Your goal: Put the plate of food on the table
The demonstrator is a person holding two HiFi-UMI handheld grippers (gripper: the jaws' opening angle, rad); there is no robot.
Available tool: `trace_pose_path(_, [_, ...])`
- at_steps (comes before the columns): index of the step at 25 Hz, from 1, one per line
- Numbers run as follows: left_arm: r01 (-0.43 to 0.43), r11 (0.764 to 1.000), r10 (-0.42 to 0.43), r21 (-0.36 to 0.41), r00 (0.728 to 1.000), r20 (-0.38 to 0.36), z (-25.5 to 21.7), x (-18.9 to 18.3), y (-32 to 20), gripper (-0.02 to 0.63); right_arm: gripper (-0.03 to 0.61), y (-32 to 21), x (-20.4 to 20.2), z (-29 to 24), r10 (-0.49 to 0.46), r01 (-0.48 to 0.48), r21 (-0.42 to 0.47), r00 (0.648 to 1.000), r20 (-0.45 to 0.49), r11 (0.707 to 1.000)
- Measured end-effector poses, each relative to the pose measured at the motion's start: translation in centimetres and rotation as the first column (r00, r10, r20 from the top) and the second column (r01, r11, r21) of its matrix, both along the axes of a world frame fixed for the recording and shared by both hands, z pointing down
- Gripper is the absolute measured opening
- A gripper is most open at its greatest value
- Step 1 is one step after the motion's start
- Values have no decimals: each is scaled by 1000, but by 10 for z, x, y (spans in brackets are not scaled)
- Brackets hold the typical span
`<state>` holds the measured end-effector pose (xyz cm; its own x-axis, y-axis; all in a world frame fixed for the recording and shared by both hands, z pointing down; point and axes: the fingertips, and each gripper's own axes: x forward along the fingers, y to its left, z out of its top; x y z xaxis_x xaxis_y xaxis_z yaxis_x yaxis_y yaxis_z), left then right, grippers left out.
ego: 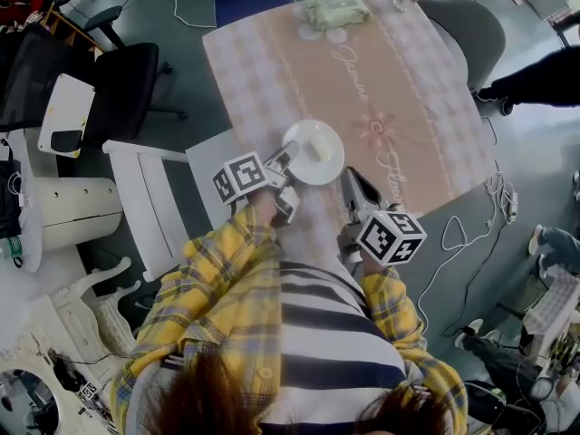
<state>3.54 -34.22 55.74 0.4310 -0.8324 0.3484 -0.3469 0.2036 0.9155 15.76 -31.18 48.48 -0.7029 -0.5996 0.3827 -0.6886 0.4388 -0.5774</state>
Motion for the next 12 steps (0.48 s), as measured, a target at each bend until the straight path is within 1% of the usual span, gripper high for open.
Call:
trace_pose_path(2, [-7,1000,7,-12,1000,5,1,0,0,26,-2,-1,-1,2,-4,4,-5,1000,4,1000])
trace_pose_path(3, [-18,1000,18,-15,1000,18,1,0,0,25,-2,-2,-2,2,-5,6,-7,1000,6,1000])
trace_pose_path(4, [-35,999,35,-14,999,40,1,1,0,37,-2,-2,-2,3,-7,7,-10,1000,8,1000])
trace_pose_path(6, [-82,997,83,-9,992,98,0,2,-1,140,-2,-2,-4,4,-10,10,-11,1000,12,1000])
trace_pose_path(7, [-108,994,108,-9,986,126,0,3,0,167,-2,-2,-4,4,-12,12,-11,1000,13,1000])
trace_pose_path(10, [-184,983,183,-12,965,189,0,8,3,201,-2,-2,-6,5,-16,16,-12,1000,16,1000])
trace_pose_path(12, [-253,968,247,-2,945,214,-2,12,6,245,-2,-2,-6,5,-17,17,-11,1000,17,1000])
